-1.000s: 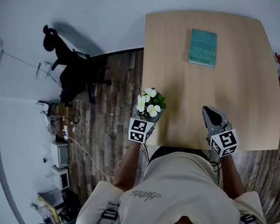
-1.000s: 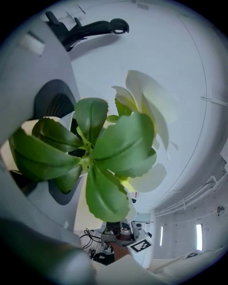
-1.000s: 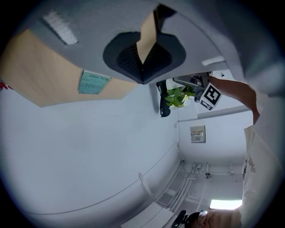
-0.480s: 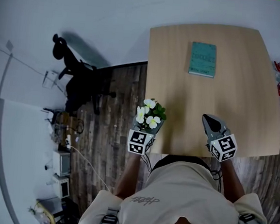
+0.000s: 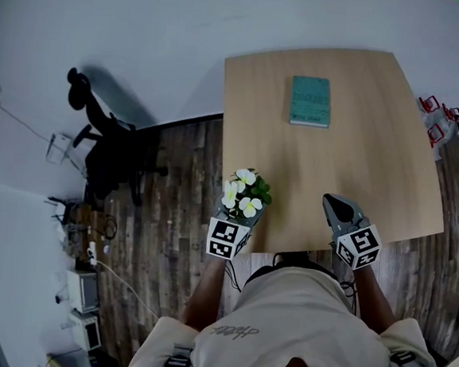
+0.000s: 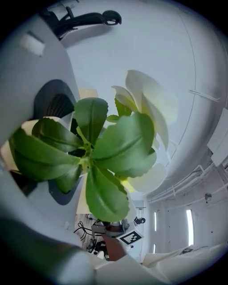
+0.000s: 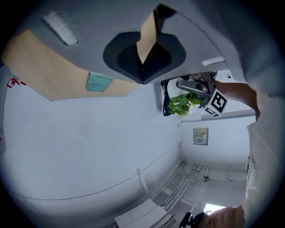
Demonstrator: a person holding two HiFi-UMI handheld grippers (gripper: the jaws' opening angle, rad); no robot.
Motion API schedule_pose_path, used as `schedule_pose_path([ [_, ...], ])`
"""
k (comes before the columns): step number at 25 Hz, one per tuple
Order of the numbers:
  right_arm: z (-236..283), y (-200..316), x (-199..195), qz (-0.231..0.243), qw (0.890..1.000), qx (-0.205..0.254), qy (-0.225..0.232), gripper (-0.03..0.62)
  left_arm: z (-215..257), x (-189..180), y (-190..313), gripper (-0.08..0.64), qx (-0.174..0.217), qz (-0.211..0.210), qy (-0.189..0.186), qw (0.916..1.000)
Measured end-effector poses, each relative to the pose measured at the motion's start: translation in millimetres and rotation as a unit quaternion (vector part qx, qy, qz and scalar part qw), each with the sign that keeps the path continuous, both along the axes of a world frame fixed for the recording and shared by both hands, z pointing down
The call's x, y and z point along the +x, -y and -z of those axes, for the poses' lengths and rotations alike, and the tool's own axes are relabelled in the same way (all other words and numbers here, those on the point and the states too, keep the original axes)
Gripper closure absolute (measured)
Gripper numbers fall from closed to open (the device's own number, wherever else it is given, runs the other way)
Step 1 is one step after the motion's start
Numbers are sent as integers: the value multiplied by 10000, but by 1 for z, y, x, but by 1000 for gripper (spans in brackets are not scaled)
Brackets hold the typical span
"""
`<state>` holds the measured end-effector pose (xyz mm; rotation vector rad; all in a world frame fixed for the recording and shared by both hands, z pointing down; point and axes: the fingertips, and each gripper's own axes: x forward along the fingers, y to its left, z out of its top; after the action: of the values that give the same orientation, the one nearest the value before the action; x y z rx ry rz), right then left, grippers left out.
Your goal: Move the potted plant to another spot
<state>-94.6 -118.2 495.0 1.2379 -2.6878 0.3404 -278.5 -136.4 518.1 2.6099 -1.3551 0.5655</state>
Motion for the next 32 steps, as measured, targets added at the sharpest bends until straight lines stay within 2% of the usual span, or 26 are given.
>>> schedule_pose_path([
  [5,0,-26,13,-381,9993,-54,-8,591,-5,15,-14,202,19,-360,-115,9993],
  [16,9,-67,49,-1154,9922,-256,403,591,-25,19,-31,202,-69,-596,-124,9981],
  [22,10,-69,64,-1099,9937,-166,167,591,-23,32,-40,202,-49,-552,-77,9984],
  [27,8,-58,76,-817,9960,-112,341,591,-17,51,-37,202,11,-467,123,9988],
  [32,8,-50,103,-605,9976,-124,329,591,-4,67,-29,202,-164,-139,-46,9998],
])
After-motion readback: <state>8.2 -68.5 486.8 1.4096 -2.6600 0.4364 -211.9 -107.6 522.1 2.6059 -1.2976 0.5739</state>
